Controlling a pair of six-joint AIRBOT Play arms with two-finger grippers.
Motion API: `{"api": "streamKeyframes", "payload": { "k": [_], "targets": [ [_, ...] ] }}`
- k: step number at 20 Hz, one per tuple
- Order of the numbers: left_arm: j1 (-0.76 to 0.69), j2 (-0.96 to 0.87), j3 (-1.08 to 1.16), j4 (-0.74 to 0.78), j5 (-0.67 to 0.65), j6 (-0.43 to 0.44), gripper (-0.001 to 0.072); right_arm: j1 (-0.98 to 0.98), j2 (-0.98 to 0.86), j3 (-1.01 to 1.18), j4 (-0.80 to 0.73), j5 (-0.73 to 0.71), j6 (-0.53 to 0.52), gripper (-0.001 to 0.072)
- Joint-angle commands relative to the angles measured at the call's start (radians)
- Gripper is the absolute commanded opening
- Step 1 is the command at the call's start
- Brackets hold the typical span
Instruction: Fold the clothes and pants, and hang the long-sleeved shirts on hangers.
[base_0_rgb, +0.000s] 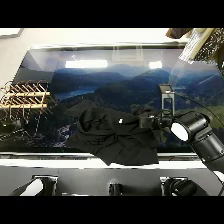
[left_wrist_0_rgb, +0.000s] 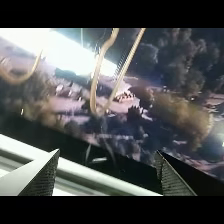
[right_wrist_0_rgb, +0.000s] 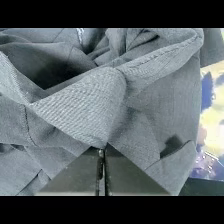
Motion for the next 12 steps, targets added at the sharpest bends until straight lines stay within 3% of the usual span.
{"api": "streamKeyframes", "payload": {
  "k": [1,3,7,12],
  "targets": [
    [-0.001,-0.097,-0.003,-0.023,0.091,0.155,0.0676,0.001,-0.001,0.0,-0.002,0.005,0.002,0.0024],
    [-0.02,-0.13,-0.004,-0.023,0.147,0.201,0.0675,0.001,-0.001,0.0,-0.003,0.005,0.005,0.0024],
    [-0.06,-0.201,-0.004,-0.014,0.237,0.208,0.0673,0.001,-0.001,-0.001,-0.003,0.005,0.005,0.0024],
    [-0.097,-0.282,-0.004,0.011,0.242,0.207,0.0672,0.001,-0.001,-0.001,-0.007,0.006,0.016,0.0024]
  ]
}}
